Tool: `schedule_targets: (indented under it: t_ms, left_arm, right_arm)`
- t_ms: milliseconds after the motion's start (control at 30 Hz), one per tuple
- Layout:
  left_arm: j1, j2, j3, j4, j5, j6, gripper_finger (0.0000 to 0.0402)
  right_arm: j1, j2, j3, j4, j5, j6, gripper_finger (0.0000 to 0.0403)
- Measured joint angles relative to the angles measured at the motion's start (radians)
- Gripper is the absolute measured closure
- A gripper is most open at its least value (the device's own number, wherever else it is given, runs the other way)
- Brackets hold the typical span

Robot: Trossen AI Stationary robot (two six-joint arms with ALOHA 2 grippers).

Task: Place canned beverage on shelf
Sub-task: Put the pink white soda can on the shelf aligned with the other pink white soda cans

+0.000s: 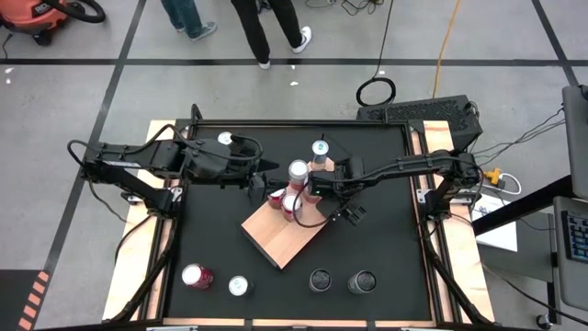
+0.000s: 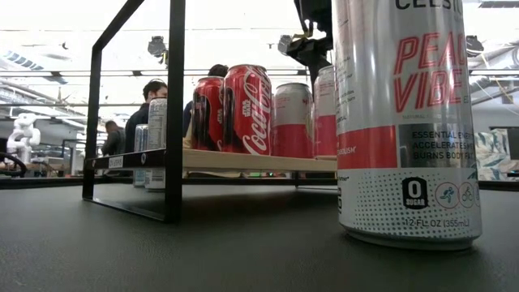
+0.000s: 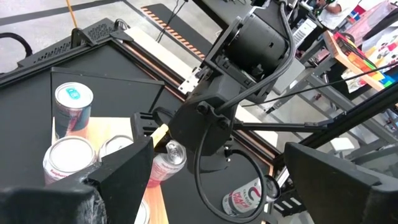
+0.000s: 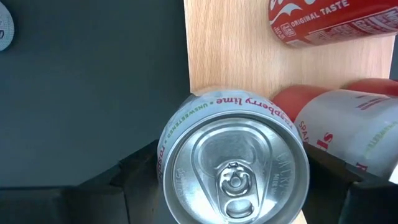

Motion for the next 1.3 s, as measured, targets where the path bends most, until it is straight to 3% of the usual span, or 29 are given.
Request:
schedule_targets:
  t_ms: [400,1300]
  left_arm:
    - [0.0,0.0,0.0,-0.001,0.0,0.0,0.0038]
    - [0.0,0.0,0.0,-0.002,0.0,0.001,0.0038]
  right_arm:
    - [-0.032,0.001,-0.002,0.003,-0.009,-0.021,0.0128]
    - [-0.032,-0.018,-0.005,0.024,0.001,-0.06,0.0064]
